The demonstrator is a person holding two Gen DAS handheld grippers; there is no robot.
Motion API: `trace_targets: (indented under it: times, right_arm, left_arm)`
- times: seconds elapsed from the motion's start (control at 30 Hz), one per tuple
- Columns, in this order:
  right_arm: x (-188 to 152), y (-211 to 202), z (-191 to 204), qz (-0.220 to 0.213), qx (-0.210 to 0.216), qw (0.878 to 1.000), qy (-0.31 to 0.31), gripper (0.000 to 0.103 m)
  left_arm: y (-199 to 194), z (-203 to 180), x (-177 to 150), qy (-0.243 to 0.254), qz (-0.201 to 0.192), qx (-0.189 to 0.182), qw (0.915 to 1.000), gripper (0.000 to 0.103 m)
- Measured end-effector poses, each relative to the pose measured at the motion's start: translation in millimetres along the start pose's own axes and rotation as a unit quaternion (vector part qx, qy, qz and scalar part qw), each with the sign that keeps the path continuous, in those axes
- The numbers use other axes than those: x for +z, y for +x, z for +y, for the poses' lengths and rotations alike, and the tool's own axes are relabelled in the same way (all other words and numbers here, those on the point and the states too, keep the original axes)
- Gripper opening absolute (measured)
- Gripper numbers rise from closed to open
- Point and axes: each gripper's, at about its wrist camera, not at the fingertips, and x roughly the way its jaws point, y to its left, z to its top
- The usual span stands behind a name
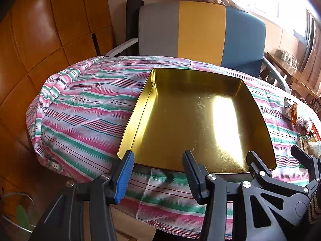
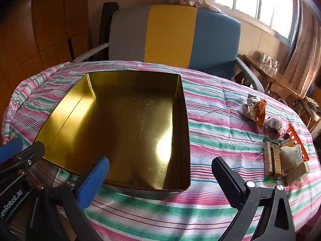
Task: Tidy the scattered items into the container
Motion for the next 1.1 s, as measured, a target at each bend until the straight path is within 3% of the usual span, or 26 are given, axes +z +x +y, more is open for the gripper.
trace_targets:
  times: [0.43, 0.87, 1.0, 1.1]
  right_arm:
    - [-0.5, -4.3, -8.5, -0.001, -0.002, 1.0, 0.013, 0.103]
    - [-14.9, -3.5, -55.0, 0.004, 0.004, 0.998, 0.061, 0.103]
    - [-20.5, -3.7, -81.9, 0.002, 0.022, 0.996, 0.086, 0.103]
    - [-24.6, -2.4, -113.7, 0.005, 0.041, 0.992, 0.12, 0.103]
  left_arm:
    - [-2.5, -10.4, -3.4, 0.02, 0.007, -0.002, 0.9998, 0.051]
    - [0.3, -34.7, -13.0, 0.05, 0.026, -0.089, 0.9944, 0.051]
    - [1.6, -36.4, -13.6, 0.041, 0.034, -0.141, 0.9885, 0.051]
    - [3.0, -39.5, -12.7, 0.043, 0.037, -0.159, 0.9857, 0.051]
